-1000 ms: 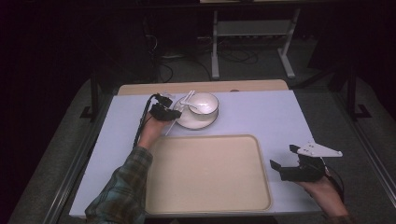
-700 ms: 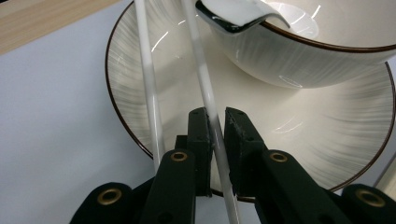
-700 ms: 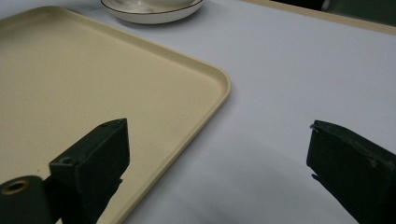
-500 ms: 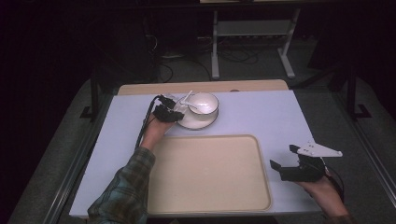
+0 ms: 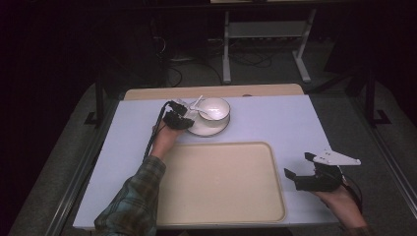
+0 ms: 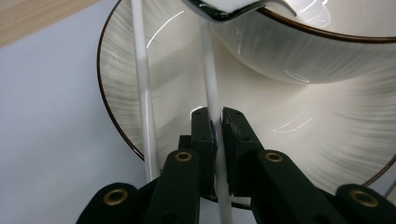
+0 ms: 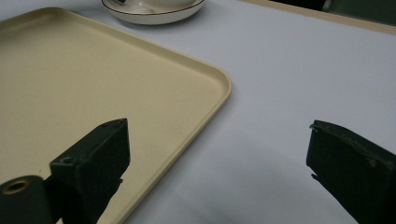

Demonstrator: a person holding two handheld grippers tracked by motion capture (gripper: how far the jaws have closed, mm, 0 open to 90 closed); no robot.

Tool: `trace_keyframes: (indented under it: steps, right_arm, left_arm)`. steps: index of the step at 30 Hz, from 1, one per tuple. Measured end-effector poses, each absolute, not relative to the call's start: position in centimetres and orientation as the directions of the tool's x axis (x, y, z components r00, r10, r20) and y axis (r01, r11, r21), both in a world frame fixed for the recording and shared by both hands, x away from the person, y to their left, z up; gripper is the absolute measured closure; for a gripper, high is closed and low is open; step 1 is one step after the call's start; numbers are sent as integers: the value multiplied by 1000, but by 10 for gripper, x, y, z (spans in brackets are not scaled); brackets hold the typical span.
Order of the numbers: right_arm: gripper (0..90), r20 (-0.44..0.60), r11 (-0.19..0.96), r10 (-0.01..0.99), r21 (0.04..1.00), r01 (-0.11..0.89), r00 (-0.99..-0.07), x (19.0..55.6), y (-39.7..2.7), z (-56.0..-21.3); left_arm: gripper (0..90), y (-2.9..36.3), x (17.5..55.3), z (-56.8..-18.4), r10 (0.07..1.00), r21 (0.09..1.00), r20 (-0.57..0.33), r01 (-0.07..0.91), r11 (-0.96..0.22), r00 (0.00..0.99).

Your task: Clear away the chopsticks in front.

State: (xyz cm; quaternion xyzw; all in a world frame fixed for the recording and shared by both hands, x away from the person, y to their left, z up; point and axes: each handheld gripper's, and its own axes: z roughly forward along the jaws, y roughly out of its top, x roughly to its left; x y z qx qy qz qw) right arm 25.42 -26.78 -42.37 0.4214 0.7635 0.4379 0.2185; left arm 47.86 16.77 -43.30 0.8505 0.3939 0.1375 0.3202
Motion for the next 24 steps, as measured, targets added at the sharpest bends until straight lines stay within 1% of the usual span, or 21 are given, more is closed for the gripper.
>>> trace_keyframes:
  steps: [16,18,24]
  right_arm:
    - [58,37,260,835,854,452,-549,254,-268,-424]
    - [58,36,260,835,854,450,-549,254,-269,-423]
    - [58,36,258,836,855,450,-548,254,-269,-423]
  left_arm:
    - [848,169,478,-429,790,659,-38,610,-440,612]
    - [848,172,477,-425,793,664,-59,617,-422,606]
    - [848,178,475,-419,798,668,-60,618,-414,599]
